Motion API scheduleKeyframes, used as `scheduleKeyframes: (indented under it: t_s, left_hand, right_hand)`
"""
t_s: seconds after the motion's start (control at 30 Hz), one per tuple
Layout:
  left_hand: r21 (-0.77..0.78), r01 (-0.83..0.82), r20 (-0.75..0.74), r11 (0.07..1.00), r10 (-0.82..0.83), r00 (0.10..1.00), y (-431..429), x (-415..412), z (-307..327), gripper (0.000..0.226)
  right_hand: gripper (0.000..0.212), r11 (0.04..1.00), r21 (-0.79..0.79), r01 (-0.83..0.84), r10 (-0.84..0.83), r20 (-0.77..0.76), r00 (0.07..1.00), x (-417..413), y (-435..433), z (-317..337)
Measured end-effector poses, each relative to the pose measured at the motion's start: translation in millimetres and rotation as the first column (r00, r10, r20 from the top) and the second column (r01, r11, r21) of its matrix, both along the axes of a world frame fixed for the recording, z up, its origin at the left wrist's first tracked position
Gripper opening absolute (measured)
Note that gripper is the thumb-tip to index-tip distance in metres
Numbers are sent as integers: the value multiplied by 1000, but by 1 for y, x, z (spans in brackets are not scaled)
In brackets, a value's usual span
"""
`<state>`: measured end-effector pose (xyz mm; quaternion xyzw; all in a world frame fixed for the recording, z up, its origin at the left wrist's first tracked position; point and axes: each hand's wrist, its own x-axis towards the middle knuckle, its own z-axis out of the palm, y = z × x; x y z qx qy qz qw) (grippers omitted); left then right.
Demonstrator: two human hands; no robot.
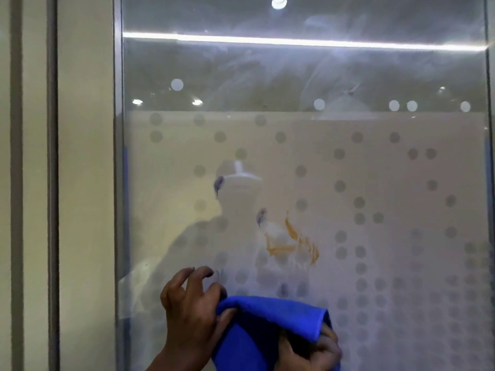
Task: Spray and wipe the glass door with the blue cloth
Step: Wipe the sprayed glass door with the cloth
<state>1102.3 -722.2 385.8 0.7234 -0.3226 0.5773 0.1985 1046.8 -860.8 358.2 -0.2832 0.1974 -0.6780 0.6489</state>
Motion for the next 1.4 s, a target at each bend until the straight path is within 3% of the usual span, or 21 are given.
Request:
scheduleKeyframes:
  t_s: [0.03, 0.1, 0.13, 0.17, 0.2, 0.23, 0.3, 0.4, 0.47, 0.6, 0.73, 0.97, 1.23, 1.4]
  left_hand:
    - [-26, 1, 9, 1000, -1, 1000, -1, 0, 0, 39]
    - [-96, 7, 18, 995, -5, 1000, -5, -2, -1, 58]
    - [-135, 17, 22, 991, -14, 1000, -7, -3, -2, 64]
    - [-171, 32, 37, 985, -26, 999, -8, -3, -3, 69]
    - [-197, 50, 61, 979, -39, 997, -10, -3, -3, 72]
    - [-208, 65, 94, 976, -46, 994, -11, -2, -4, 76]
    - [-186, 69, 169, 980, -37, 985, -10, 3, -4, 78]
    - [-69, 22, 249, 997, -5, 969, 0, 16, -5, 65]
    - [12, -52, 284, 999, 46, 958, 12, 27, -9, 60]
    - [92, -186, 244, 978, 159, 957, 36, 40, -17, 81]
    - [92, -251, 209, 963, 228, 951, 50, 48, -13, 87]
    - [106, -282, 144, 953, 266, 953, 58, 60, -6, 90]
    - [112, -235, 115, 965, 223, 968, 57, 60, -6, 93]
    - [61, -121, 130, 991, 112, 985, 60, 55, -2, 84]
  right_hand:
    - [21, 993, 112, -44, 46, -15, 999, -1, -12, 10]
    - [30, 988, 151, 9, 19, -184, 983, 2, -29, 8]
    - [26, 1000, 4, 19, -17, -344, 939, -8, -14, 12]
    - [31, 957, -282, 72, -180, -380, 907, -11, 3, 15]
    - [45, 819, -562, 117, -382, -383, 841, -15, 14, -8]
    - [59, 673, -731, 114, -534, -374, 758, -17, 18, -22]
    - [78, 502, -865, 20, -701, -393, 595, -1, 23, -31]
    - [103, 427, -903, -51, -842, -417, 343, 7, 18, -19]
    - [112, 398, -913, -91, -870, -408, 278, 9, 11, -24]
    - [130, 546, -814, -198, -759, -581, 294, 0, -18, -27]
    - [123, 544, -809, -221, -774, -586, 241, -23, -62, -18]
    - [109, 494, -863, -105, -835, -505, 216, -35, -107, 41]
    - [112, 338, -937, -89, -906, -350, 239, -14, -55, 137]
    - [109, 98, -980, -176, -941, -148, 303, 14, 8, 190]
